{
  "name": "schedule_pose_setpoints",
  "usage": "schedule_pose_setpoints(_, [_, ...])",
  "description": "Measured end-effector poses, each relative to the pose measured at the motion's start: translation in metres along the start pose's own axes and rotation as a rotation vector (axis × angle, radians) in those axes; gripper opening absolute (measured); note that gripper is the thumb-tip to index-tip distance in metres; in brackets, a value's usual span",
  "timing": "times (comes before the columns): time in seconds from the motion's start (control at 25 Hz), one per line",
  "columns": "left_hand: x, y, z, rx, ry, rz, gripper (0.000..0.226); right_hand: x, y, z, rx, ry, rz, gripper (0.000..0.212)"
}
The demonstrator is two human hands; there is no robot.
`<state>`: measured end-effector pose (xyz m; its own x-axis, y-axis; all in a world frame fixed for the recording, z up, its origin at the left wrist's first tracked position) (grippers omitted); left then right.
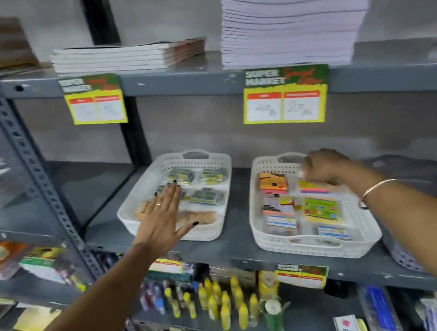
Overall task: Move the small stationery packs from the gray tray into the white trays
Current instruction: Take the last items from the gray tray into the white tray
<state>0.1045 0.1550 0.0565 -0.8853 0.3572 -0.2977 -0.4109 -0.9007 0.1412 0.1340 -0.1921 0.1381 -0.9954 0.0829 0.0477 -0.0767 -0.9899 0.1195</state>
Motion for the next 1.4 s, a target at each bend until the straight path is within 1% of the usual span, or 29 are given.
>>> schedule_pose_setpoints(0.04, [0.006,-0.025,0.005,-0.021,-0.013,0.032,0.1,-0.004,-0.043,0.011,-0.022,0.051,0.089,0.037])
schedule_pose_setpoints(0.12, [0.018,-0.066,0.007,-0.07,-0.05,0.054,0.102,-0.009,-0.123,0.019,-0.095,0.065,0.233,0.018])
schedule_pose_setpoints(0.16, [0.023,-0.082,0.005,-0.083,-0.066,0.051,0.104,-0.013,-0.159,0.017,-0.136,0.052,0.277,0.018])
schedule_pose_setpoints(0.2, [0.026,-0.094,0.001,-0.087,-0.076,0.043,0.106,-0.017,-0.19,0.012,-0.164,0.023,0.304,0.027])
schedule_pose_setpoints(0.24, [0.027,-0.103,-0.004,-0.08,-0.085,0.029,0.108,-0.021,-0.215,0.004,-0.182,0.001,0.339,0.032])
schedule_pose_setpoints(0.28, [0.027,-0.107,-0.008,-0.072,-0.095,0.017,0.108,-0.025,-0.235,-0.007,-0.191,-0.029,0.364,0.033])
schedule_pose_setpoints(0.4, [0.021,-0.115,-0.02,-0.061,-0.087,-0.022,0.107,-0.031,-0.27,-0.04,-0.105,-0.122,0.391,0.023])
schedule_pose_setpoints(0.48, [0.018,-0.114,-0.025,-0.056,-0.075,-0.043,0.104,-0.033,-0.276,-0.058,-0.026,-0.15,0.395,0.028])
schedule_pose_setpoints(0.6, [0.017,-0.114,-0.027,-0.062,-0.058,-0.047,0.103,-0.035,-0.279,-0.075,0.055,-0.175,0.405,0.048])
schedule_pose_setpoints(0.68, [0.017,-0.113,-0.028,-0.065,-0.057,-0.052,0.102,-0.035,-0.279,-0.081,0.076,-0.178,0.412,0.056])
schedule_pose_setpoints(0.76, [0.018,-0.113,-0.028,-0.071,-0.053,-0.038,0.1,-0.034,-0.278,-0.085,0.085,-0.161,0.428,0.057])
schedule_pose_setpoints(0.96, [0.019,-0.113,-0.028,-0.075,-0.05,-0.026,0.098,-0.036,-0.278,-0.086,0.091,-0.12,0.443,0.053])
schedule_pose_setpoints(1.04, [0.02,-0.114,-0.028,-0.069,-0.051,-0.024,0.096,-0.035,-0.276,-0.086,0.087,-0.132,0.45,0.057])
schedule_pose_setpoints(1.12, [0.022,-0.115,-0.026,-0.048,-0.042,-0.026,0.092,-0.033,-0.272,-0.083,0.045,-0.14,0.446,0.069])
schedule_pose_setpoints(1.24, [0.017,-0.101,-0.016,-0.001,0.027,-0.026,0.091,-0.032,-0.253,-0.065,-0.042,-0.136,0.394,0.089])
schedule_pose_setpoints(1.32, [0.006,-0.075,-0.007,0.056,0.06,-0.041,0.092,-0.031,-0.224,-0.049,-0.093,-0.084,0.32,0.09])
schedule_pose_setpoints(1.4, [-0.009,-0.038,-0.003,0.073,0.059,-0.097,0.092,-0.03,-0.182,-0.034,-0.153,-0.007,0.232,0.084])
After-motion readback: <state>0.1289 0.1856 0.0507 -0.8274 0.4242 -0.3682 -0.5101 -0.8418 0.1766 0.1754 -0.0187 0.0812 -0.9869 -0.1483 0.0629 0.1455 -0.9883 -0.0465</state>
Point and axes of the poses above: each hand's wrist, its own x-axis away from the middle knuckle, its own z-axis out of the back of the hand, y = z × x, the point moved 5 cm from there along -x, towards the middle knuckle, and after that the axes turned 9 degrees about x, right-handed, at the moved point
